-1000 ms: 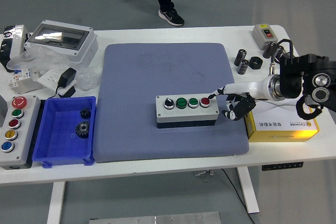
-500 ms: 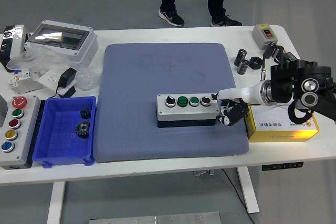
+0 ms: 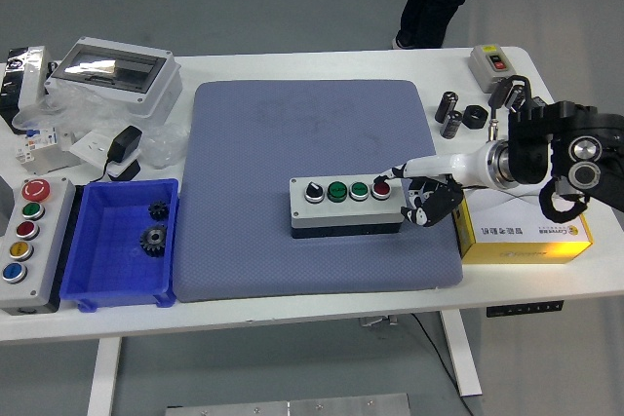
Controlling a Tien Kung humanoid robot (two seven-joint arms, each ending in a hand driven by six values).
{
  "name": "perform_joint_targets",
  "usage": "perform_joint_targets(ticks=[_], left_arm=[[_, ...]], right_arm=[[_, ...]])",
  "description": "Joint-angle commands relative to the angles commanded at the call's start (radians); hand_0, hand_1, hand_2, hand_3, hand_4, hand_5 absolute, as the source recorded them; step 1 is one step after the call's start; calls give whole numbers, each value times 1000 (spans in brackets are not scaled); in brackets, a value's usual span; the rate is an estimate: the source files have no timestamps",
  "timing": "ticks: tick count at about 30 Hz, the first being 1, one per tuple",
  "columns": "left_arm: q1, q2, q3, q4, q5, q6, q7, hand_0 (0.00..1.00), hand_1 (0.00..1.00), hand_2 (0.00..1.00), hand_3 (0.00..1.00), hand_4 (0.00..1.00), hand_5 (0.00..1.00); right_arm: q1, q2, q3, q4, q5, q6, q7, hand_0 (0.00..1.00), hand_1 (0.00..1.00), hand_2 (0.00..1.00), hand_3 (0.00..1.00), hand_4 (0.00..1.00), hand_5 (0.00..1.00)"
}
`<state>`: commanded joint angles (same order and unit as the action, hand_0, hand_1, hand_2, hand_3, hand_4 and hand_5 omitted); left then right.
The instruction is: Pick up the button,place it on the desk,press the button,press the button
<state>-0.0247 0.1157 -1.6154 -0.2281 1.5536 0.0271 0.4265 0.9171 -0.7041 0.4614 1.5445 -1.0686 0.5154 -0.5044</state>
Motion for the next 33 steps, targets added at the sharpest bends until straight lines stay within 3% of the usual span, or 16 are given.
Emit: perform_joint_targets(ticks=[20, 29, 33], left_arm=[[0, 0, 1, 1, -2, 1, -3, 665, 629, 554, 592, 610, 195], [6, 0, 1, 0, -3, 2, -1, 666, 629, 553, 592, 610, 197], [7, 0, -2, 0, 2, 1, 0, 666, 629, 553, 592, 610, 197]], right_arm=[[-14, 2, -47, -3, -6, -8, 3, 2, 105, 262, 977, 303, 2], [-70, -44, 144, 13, 3, -12, 40, 2, 101, 262, 966, 304, 2], [-135, -33, 255, 16, -50, -21, 43, 2, 101, 262, 966, 304, 2]])
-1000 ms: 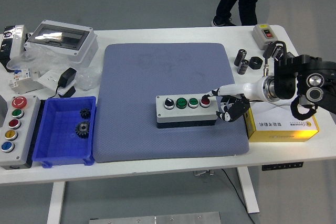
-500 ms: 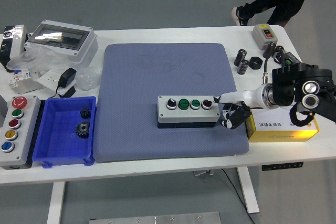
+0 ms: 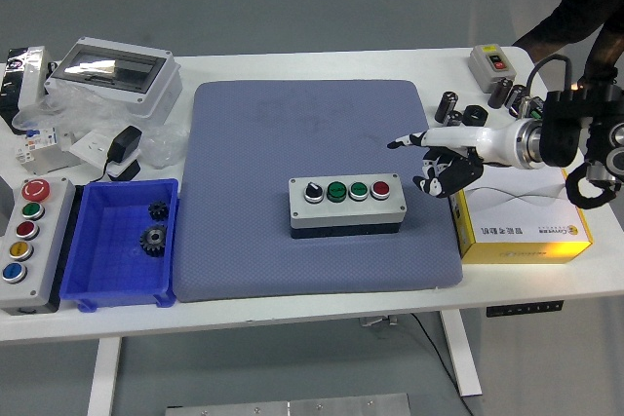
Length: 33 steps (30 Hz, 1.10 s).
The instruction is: Pick up the button,place it on the desk,press the button,press the button
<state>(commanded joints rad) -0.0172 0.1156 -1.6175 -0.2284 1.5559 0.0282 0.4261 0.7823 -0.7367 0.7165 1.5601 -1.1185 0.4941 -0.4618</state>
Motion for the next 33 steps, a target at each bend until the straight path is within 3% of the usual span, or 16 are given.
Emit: perform_joint_targets(ticks=[4, 7, 8, 13, 14, 19, 20, 23, 25, 26, 28, 31, 32, 33], left_arm=[[2, -2, -2, 0, 5, -1, 0, 666, 629, 554, 592, 611, 197], [4, -4, -4, 0, 11, -2, -2, 666, 629, 554, 592, 611, 197], [4, -5, -5, 1, 14, -3, -2, 666, 628, 554, 592, 610, 200], [7, -5, -14, 1, 29, -4, -5, 666, 628, 554, 592, 610, 200], [7, -5, -15, 1, 32, -5, -5, 666, 628, 554, 592, 611, 200], [9, -6, -22, 1, 45, -8, -7, 666, 628, 554, 592, 611, 200], [9, -7, -22, 1, 47, -8, -8, 666, 628, 554, 592, 610, 200], [8, -7, -27, 2, 56, -10, -9, 666, 628, 554, 592, 610, 200], [7, -7, -30, 2, 60, -12, -9, 666, 628, 554, 592, 610, 200], [6, -7, -31, 2, 62, -12, -10, 666, 629, 554, 591, 610, 201], [5, -6, -32, 2, 65, -13, -10, 666, 629, 554, 591, 610, 201], [2, -3, -33, 3, 68, -14, -12, 666, 629, 554, 591, 610, 201], [1, -2, -34, 3, 68, -14, -12, 666, 629, 554, 592, 610, 202], [1, 0, -34, 3, 68, -15, -12, 666, 629, 554, 592, 610, 202]], right_arm=[[-85, 57, 124, 5, -78, -61, 36, 2, 101, 260, 961, 309, 2], [-159, 118, 215, -2, -161, -147, 99, 2, 101, 260, 961, 309, 2], [-181, 137, 242, -6, -189, -176, 119, 2, 106, 333, 950, 435, 27], [-312, 248, 373, -48, -319, -344, 245, 2, 106, 333, 950, 435, 27], [-336, 270, 394, -64, -326, -380, 273, 2, 106, 431, 943, 563, 81], [-456, 383, 475, -146, -239, -557, 438, 2, 106, 431, 943, 563, 81], [-480, 407, 480, -166, -212, -596, 479, 25, 167, 518, 901, 592, 96], [-541, 471, 457, -226, -130, -690, 586, 25, 167, 518, 901, 592, 96], [-557, 490, 440, -247, -78, -736, 645, 25, 167, 518, 901, 592, 96], [-559, 493, 434, -253, -52, -749, 670, 367, 483, 621, 781, 630, 207], [-561, 497, 428, -259, 2, -757, 720, 367, 483, 621, 781, 630, 207], [-565, 499, 445, -268, 84, -726, 771, 367, 483, 621, 781, 630, 207], [-566, 499, 453, -271, 114, -712, 781, 642, 692, 724, 759, 643, 256], [-568, 498, 460, -273, 142, -699, 787, 642, 692, 724, 759, 643, 256]])
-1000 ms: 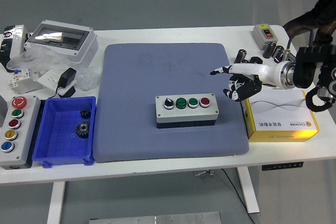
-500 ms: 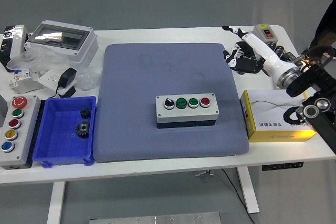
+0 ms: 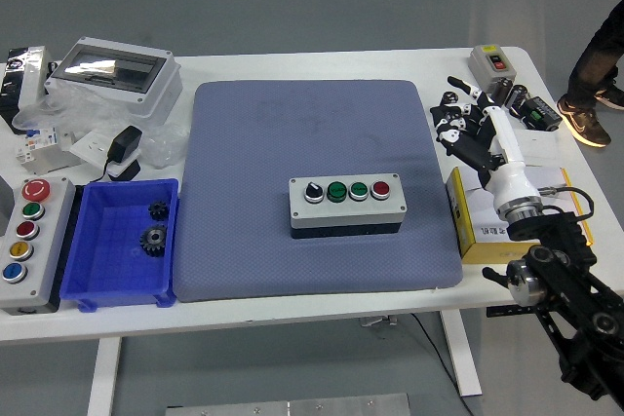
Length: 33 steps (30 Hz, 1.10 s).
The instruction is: Pick up the button,place it on the desk,press the button,press the button
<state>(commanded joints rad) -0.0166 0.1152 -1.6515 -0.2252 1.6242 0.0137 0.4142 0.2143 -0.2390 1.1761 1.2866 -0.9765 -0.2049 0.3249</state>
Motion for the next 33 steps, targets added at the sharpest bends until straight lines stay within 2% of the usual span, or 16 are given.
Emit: perform_joint_targets(ticks=[4, 5, 10, 11, 16, 17, 22, 23, 33], left_arm=[[0, 3, -2, 0, 1, 0, 1, 666, 629, 554, 592, 610, 202], [0, 3, -2, 0, 1, 1, 0, 666, 629, 555, 592, 611, 205], [0, 2, -2, 0, 1, 0, 0, 666, 629, 555, 592, 611, 205], [0, 2, -2, 0, 1, 0, 0, 666, 629, 556, 593, 611, 205], [1, 0, -3, 0, 1, -1, 0, 666, 629, 556, 593, 611, 205], [1, 0, -3, 0, 0, -2, 0, 666, 629, 557, 594, 611, 207], [-1, -2, 0, 3, -5, -2, -5, 666, 629, 557, 594, 611, 207], [-2, -2, 1, 3, -7, -2, -6, 666, 629, 558, 594, 612, 208], [-6, -3, 16, 6, -42, 5, -12, 666, 629, 559, 593, 612, 208]], right_arm=[[-6, -4, 15, -2, 89, 23, 11, 642, 692, 724, 759, 643, 256], [-7, -4, 17, -2, 103, 24, 12, 794, 785, 792, 813, 750, 501], [-11, -2, 22, -5, 131, 29, 12, 794, 785, 792, 813, 750, 501], [-12, -2, 24, -5, 133, 30, 12, 801, 788, 792, 815, 821, 636], [-13, -6, 34, -1, 139, 32, 12, 801, 788, 792, 815, 821, 636], [-14, -7, 37, 2, 138, 32, 12, 805, 785, 787, 815, 886, 832], [-31, -11, 72, 30, 129, 29, 12, 805, 785, 787, 815, 886, 832], [-34, -12, 81, 35, 126, 29, 12, 814, 788, 787, 809, 902, 938], [-48, -20, 155, 70, 100, 25, 8, 819, 785, 784, 797, 904, 939]])
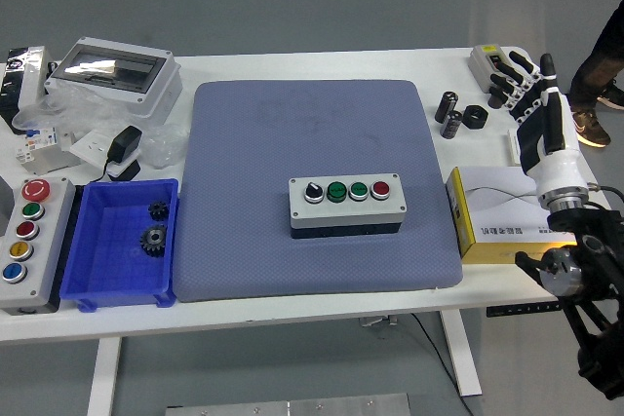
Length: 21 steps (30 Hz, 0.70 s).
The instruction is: Pick up the button,place it on the desk,press the button,press the button
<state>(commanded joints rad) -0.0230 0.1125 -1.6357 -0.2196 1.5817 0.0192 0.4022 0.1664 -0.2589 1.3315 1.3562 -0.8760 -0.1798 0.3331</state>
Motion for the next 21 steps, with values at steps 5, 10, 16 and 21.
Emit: perform_joint_targets(ticks=[5, 10, 16, 21], left_arm=[[-3, -2, 8, 0, -17, 3, -1, 666, 629, 560, 593, 612, 208], [-4, -4, 9, -1, -21, 5, 2, 667, 629, 561, 593, 613, 209], [-6, -6, 9, -1, -23, 6, 2, 668, 630, 562, 594, 614, 209], [-7, -9, 10, 0, -25, 6, 2, 667, 629, 562, 595, 614, 209]], right_arm=[[-7, 6, 27, 10, -5, 0, -2, 816, 785, 783, 797, 905, 950], [-9, 7, 34, 14, -10, 2, -6, 813, 784, 783, 795, 903, 958], [-11, 8, 31, 15, -15, 4, -11, 812, 784, 783, 796, 903, 944], [-12, 8, 29, 14, -20, 4, -14, 812, 780, 781, 795, 908, 936]])
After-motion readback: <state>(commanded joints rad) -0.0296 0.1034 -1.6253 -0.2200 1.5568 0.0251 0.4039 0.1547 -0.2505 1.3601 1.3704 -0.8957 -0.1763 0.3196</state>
